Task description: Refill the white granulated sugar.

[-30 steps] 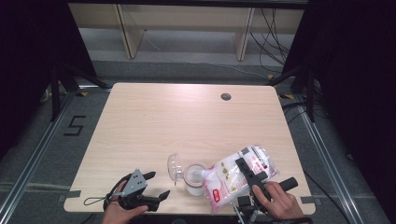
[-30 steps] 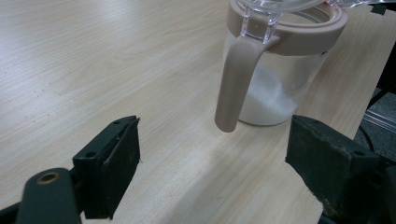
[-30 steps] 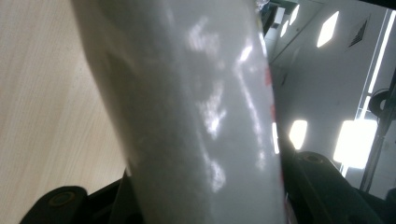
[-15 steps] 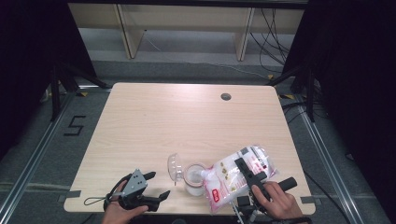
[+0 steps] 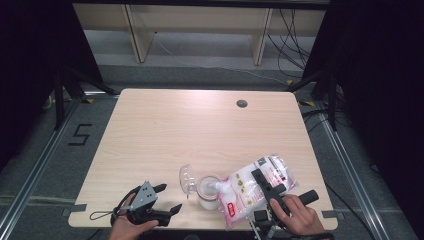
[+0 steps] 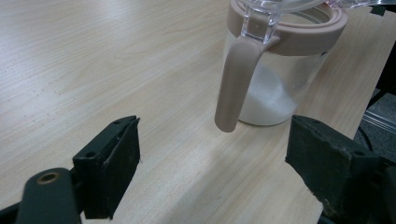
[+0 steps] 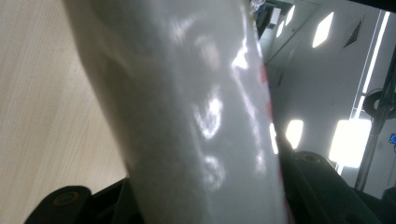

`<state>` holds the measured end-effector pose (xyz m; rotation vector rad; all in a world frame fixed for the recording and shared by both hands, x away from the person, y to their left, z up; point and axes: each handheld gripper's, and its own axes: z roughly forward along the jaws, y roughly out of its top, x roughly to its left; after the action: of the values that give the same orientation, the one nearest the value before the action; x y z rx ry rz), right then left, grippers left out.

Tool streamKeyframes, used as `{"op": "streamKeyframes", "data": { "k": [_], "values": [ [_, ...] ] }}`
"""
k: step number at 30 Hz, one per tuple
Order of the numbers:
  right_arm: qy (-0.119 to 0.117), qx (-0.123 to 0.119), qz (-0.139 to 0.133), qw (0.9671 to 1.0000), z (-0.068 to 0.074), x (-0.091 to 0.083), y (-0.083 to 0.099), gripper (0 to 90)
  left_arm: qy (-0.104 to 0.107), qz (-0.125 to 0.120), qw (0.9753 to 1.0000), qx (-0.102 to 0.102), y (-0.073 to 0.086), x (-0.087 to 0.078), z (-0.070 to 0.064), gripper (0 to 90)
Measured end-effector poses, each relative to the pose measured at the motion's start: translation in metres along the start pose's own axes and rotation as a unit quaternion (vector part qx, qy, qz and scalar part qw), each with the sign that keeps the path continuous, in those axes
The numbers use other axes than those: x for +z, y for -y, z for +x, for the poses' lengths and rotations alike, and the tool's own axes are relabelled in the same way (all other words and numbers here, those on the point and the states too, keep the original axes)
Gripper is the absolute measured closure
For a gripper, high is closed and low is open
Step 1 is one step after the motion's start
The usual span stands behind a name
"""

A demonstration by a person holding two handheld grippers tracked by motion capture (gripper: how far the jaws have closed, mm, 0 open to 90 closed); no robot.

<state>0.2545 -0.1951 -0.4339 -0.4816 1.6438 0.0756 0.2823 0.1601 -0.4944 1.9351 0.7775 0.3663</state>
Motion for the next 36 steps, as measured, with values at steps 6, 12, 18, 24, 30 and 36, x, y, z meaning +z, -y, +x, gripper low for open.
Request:
{"op": "streamKeyframes", "data": {
  "k": [6,12,18,24,30,36],
  "values": [
    [0.005,-0.011,-0.001,0.9999,-0.0027,-0.0004,0.0001,63.1,-0.002,-0.001,1.0,-0.002,0.0003,0.0003,-0.0004,17.0],
    [-0.002,-0.001,0.006,1.0,-0.0018,-0.0004,-0.0004,63.4,-0.003,-0.001,1.0,0.002,0.0001,0.0002,-0.0001,17.0],
    [0.003,0.004,0.0,1.0,-0.0012,0.0001,0.0003,63.8,0.0,0.001,1.0,0.0,-0.0001,-0.0003,0.0002,17.0],
    [-0.002,0.01,0.002,0.9999,0.0017,0.0009,0.0012,64.3,-0.003,-0.002,1.0,0.0,0.0,-0.0001,-0.0001,17.0],
    [-0.001,-0.01,-0.011,0.9999,0.0005,0.0043,0.0019,64.7,-0.003,0.0,1.0,0.001,0.0003,0.0001,-0.0002,17.0],
    [-0.008,-0.001,-0.01,0.9999,0.0043,0.0068,0.0016,65.2,-0.003,0.0,1.0,-0.001,0.0004,0.0003,-0.0003,17.0]
  ]
}}
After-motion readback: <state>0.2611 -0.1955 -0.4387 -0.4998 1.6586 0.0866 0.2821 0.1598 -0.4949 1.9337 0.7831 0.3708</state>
